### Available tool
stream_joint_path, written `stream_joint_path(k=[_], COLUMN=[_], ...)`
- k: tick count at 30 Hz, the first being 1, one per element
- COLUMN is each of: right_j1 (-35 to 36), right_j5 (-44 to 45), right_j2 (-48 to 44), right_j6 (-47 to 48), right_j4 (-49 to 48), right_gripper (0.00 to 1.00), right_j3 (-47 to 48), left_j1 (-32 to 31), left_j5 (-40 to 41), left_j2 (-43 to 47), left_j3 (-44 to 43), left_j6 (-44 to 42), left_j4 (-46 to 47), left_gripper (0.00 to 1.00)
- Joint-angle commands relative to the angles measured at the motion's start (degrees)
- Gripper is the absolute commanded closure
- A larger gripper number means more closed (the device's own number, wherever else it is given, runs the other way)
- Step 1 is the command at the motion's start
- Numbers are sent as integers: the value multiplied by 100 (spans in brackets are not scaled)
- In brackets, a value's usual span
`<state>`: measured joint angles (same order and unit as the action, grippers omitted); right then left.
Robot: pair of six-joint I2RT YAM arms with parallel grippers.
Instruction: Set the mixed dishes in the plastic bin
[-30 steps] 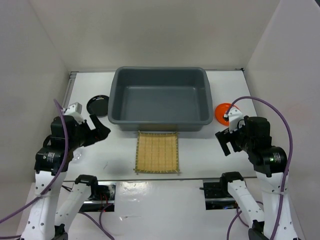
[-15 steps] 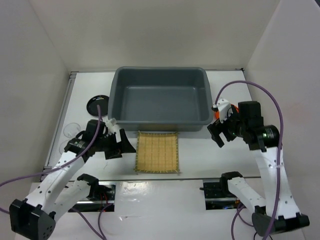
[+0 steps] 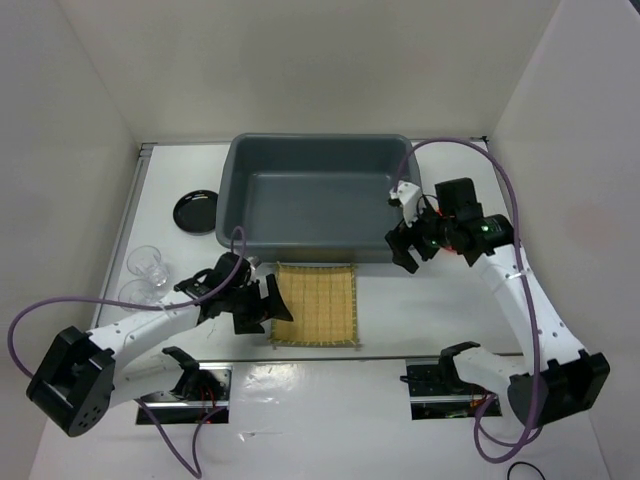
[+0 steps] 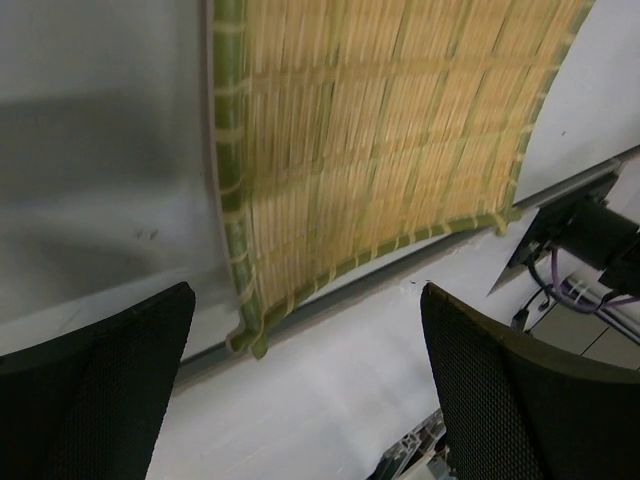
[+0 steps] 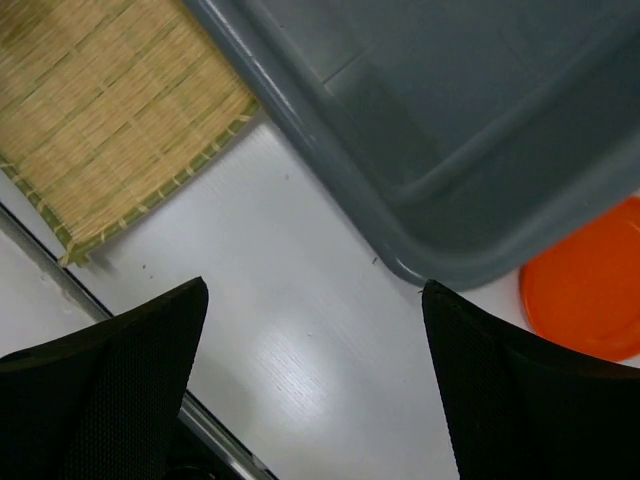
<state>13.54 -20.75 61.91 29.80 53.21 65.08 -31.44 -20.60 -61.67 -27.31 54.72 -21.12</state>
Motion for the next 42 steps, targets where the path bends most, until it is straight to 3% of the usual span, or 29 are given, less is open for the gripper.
stream_joint_path(k=[1, 4, 5, 7, 8, 10, 13, 17, 23, 27, 31, 38, 42], right_j1=[393, 675, 737, 852, 930, 1131, 1815, 2214, 2214, 2214, 1776, 739, 562], right_j5=[124, -77, -78, -130, -131, -61, 411, 774, 1976, 2198, 2321, 2321, 1962], right_j2=[260, 331, 331, 331, 331, 270, 269, 391, 971, 1446, 2087, 3633, 3618], right_j6=[254, 561, 710, 834, 886, 1062, 1633, 1854, 1617, 1538, 1318, 975, 1045], right_j4=[-435, -128, -75, 5, 5, 66, 67, -73, -1768, -2534, -3097, -2949, -2685], right_gripper=[9, 27, 45, 64, 83, 100, 100, 100, 100, 100, 100, 100, 100], right_j3=[14, 101, 23, -91, -214, -433, -898, -1094, -1471, -1323, -928, 494, 664], left_j1=[-20, -20, -20, -20, -20, -73, -73, -73, -125, -125, -125, -125, -125], left_j5=[144, 91, 30, 30, 30, -23, -23, -137, -137, -137, -137, -137, -85], left_j2=[-257, -635, -827, -1004, -1153, -1277, -1426, -1708, -2085, -2200, -2262, -2262, -2262], left_j3=[15, 15, 67, 68, 68, 68, 68, -73, -424, -529, -582, -521, -521], left_j6=[127, 75, 74, 74, 74, 74, 13, -101, -268, -374, -436, -383, -383], left_j4=[828, 1171, 1311, 1418, 1470, 1637, 1752, 1752, 1700, 1699, 1585, 1585, 1585], left_gripper=[0, 0, 0, 0, 0, 0, 0, 0, 0, 0, 0, 0, 0])
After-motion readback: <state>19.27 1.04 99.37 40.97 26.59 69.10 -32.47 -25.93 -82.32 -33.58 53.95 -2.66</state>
